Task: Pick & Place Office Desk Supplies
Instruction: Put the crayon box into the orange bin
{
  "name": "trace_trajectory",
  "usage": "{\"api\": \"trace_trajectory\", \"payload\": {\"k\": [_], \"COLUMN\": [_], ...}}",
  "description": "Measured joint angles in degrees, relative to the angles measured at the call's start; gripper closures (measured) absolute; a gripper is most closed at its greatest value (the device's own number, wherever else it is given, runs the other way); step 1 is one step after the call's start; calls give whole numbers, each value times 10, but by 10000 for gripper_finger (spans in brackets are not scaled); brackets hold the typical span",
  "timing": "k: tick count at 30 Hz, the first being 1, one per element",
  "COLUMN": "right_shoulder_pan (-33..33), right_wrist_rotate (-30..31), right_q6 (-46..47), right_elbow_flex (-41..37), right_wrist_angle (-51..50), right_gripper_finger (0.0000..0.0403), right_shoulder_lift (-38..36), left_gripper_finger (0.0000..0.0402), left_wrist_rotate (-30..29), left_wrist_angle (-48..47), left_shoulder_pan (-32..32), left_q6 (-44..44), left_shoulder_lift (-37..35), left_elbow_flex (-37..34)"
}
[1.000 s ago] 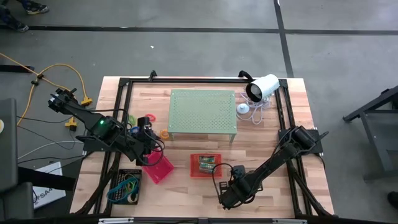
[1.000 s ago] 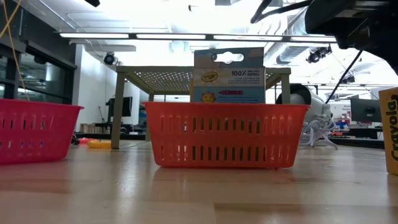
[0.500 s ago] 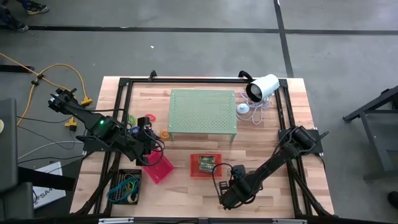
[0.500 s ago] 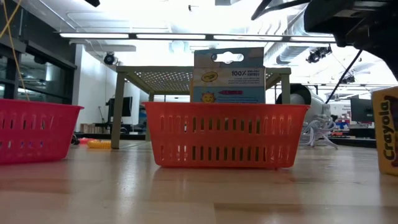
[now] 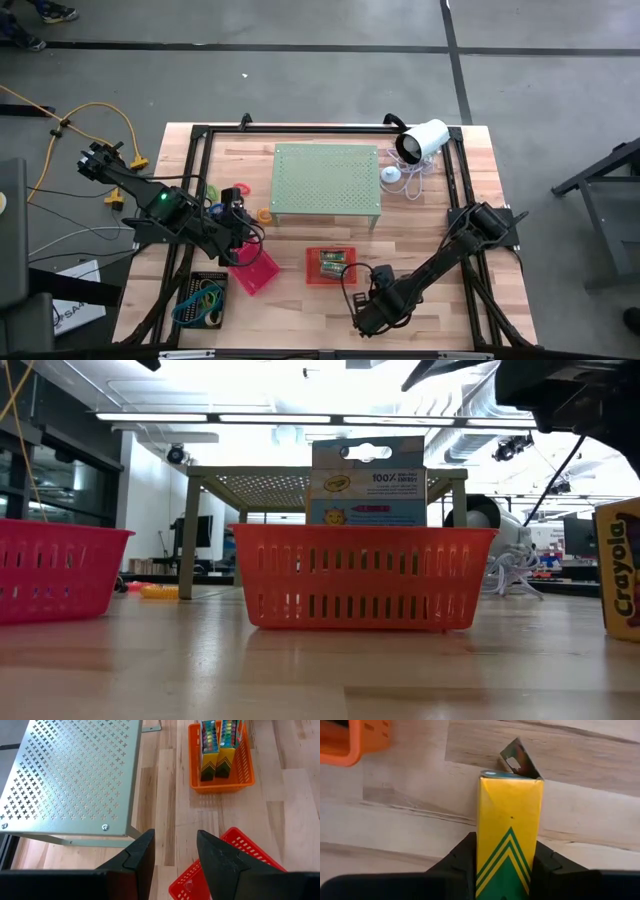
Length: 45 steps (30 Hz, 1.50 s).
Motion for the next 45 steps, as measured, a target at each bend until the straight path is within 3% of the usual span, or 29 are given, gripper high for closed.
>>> {"api": "trace_trajectory", "payload": {"k": [12, 22, 36, 45], "right_shoulder_pan": [5, 3, -18, -48], "right_wrist_rotate": [43, 123, 113, 45], "right_q6": [-83, -318, -682, -847], "right_elbow_flex": [-1, 0, 0, 0], "right_wrist_angle": [-45, -35, 114, 140], "right_gripper_finger": [308, 308, 308, 307], "right_shoulder_lift": [-82, -149, -153, -149], "left_gripper_finger": [263, 263, 263, 263], "left_wrist_rotate": [0, 0, 0, 0], "left_wrist_angle": [0, 0, 0, 0], "left_shoulder_pan": [0, 0, 0, 0], "left_q6": [0, 0, 0, 0], "left_shoulder_lift": [0, 0, 0, 0], "left_elbow_flex": [0, 0, 0, 0]}}
